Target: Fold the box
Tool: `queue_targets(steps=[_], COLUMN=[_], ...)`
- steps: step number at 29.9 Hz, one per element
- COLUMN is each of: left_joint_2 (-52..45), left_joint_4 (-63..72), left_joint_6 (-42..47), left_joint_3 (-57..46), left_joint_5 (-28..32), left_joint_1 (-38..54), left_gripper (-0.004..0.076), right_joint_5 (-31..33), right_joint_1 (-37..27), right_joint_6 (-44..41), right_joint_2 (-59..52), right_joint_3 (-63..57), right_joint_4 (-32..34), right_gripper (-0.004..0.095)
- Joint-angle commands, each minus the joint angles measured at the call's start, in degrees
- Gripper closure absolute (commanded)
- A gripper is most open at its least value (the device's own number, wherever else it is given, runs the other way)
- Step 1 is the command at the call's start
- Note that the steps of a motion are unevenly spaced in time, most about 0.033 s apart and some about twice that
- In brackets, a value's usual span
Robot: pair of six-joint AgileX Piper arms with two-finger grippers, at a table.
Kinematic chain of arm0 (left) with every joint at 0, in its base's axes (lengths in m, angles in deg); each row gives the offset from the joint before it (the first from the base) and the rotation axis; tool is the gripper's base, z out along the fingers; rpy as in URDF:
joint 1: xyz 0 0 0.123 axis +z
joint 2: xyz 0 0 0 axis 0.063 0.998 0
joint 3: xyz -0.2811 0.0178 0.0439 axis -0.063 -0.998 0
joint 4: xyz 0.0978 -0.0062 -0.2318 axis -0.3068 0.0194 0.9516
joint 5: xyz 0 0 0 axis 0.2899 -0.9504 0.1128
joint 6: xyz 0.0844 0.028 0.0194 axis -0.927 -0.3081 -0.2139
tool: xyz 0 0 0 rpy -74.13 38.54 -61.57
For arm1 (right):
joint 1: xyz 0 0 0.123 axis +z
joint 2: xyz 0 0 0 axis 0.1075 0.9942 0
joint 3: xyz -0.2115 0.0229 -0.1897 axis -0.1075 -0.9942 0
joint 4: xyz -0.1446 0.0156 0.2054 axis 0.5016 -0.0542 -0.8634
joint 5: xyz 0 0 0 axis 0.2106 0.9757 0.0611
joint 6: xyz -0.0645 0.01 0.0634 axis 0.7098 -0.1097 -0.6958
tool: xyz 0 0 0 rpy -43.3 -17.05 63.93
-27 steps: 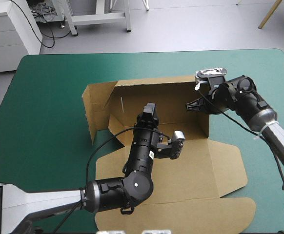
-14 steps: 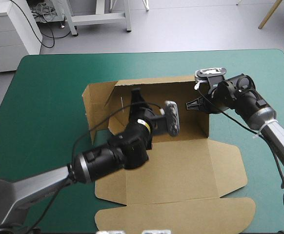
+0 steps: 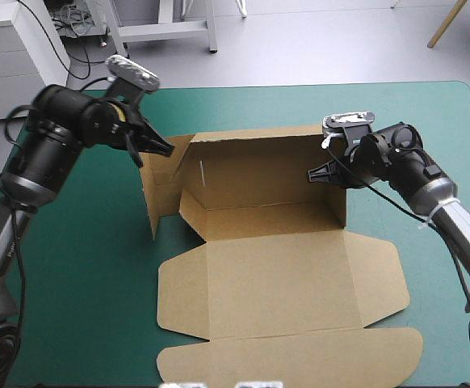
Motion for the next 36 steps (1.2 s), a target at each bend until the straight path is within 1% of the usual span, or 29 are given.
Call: queue_targets(steps=[1, 5, 12, 15, 19, 22, 24, 27, 29, 31, 36], left_joint_2=[-2.6, -3.0, -3.3, -4.8, -9.9, -13.3, -15.0, -15.9, -15.9, -15.9, -16.2], left_joint_4=[11.1, 17.3, 24.9, 27.9, 30.8, 32.0, 32.4, 33.7, 36.0, 38.0, 38.6], left_joint_6=[0.5, 0.4, 0.3, 0.3, 0.6, 0.6, 0.4, 0.1, 0.1, 0.1, 0.1], left_joint_3=[1.9, 1.9, -0.8, -5.8, -17.7, -25.8, -30.4, -34.7, -35.9, -36.4, -36.4], left_joint_5=[2.1, 2.0, 1.9, 4.8, 12.9, 15.8, 16.7, 17.7, 18.8, 19.9, 20.4], left_joint_1=[8.9, 18.8, 29.7, 33.2, 37.5, 41.2, 43.7, 46.2, 46.6, 46.6, 46.6], left_gripper=[0.071, 0.071, 0.071, 0.071, 0.071, 0.071, 0.071, 0.071, 0.071, 0.071, 0.071], right_joint_5=[-2.8, -2.8, -2.3, -2.3, -2.1, -0.9, 0.9, 6.6, 10.3, 14.8, 15.0], right_joint_1=[-0.4, -0.4, -0.4, -0.4, -0.4, -0.4, -0.4, -0.4, -0.4, -0.4, -0.4], right_joint_6=[0.6, 0.9, 1.8, 1.9, 1.9, 1.9, 1.9, 1.9, 1.9, 3.2, 3.5], right_joint_2=[-2.1, -2.1, -2.1, -2.1, -2.1, -2.1, -2.1, -2.1, -2.1, -2.1, -2.1], right_joint_3=[2.0, 2.0, 2.0, 2.1, 2.3, 4.1, 6.3, 9.6, 11.2, 12.3, 11.2], right_joint_4=[1.1, 1.0, -1.6, -1.6, -1.7, -1.8, -1.8, -1.9, -2.0, -3.7, -7.1], right_gripper=[0.0922, 0.0922, 0.0922, 0.0922, 0.0922, 0.0922, 0.0922, 0.0922, 0.0922, 0.0922, 0.0922])
